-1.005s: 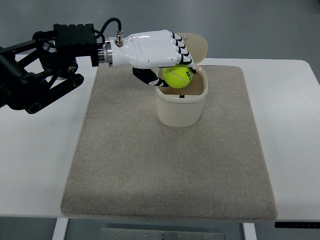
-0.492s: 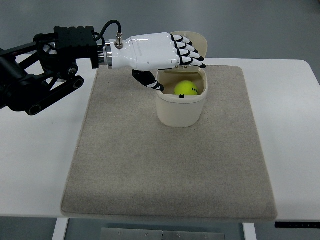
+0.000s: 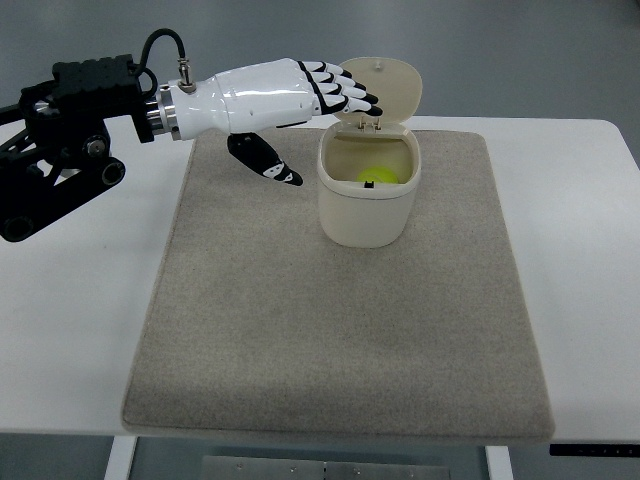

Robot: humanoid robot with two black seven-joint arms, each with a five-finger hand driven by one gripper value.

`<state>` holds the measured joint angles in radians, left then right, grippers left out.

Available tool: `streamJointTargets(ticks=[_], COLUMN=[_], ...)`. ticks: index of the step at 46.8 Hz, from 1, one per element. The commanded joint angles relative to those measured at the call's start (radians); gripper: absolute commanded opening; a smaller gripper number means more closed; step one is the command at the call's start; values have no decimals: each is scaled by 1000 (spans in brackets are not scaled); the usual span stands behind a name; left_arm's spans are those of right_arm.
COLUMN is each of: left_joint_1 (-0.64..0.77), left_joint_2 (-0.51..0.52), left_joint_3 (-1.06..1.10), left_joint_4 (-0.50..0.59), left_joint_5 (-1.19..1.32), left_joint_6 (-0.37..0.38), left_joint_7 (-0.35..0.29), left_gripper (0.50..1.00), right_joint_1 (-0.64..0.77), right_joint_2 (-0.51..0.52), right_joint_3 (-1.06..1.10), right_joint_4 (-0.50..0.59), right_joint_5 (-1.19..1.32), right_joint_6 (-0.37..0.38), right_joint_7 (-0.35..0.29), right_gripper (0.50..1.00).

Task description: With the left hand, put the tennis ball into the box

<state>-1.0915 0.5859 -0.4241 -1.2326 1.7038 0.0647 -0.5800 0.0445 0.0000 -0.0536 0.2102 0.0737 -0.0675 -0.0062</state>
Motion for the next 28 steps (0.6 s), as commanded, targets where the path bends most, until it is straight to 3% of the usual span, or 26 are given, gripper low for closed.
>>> streamJointTargets(ticks=[1, 14, 28], left_joint_1=[24, 123, 245], left_joint_2=[32, 49, 15], left_joint_3=[13, 41, 44], left_joint_4=[8, 107, 171], left_joint_5=[-128, -550, -785], left_joint_6=[0, -3, -55], left_joint_7=[0, 0, 5], left_gripper=[992, 994, 994], right_joint_1=[0, 0, 0], right_joint_2=[0, 0, 0], right_joint_3=[-2, 0, 0], right_joint_4=[0, 0, 0], right_joint_5=[0, 0, 0], right_joint_6=[0, 0, 0], right_joint_7=[0, 0, 0], right_gripper=[913, 913, 913])
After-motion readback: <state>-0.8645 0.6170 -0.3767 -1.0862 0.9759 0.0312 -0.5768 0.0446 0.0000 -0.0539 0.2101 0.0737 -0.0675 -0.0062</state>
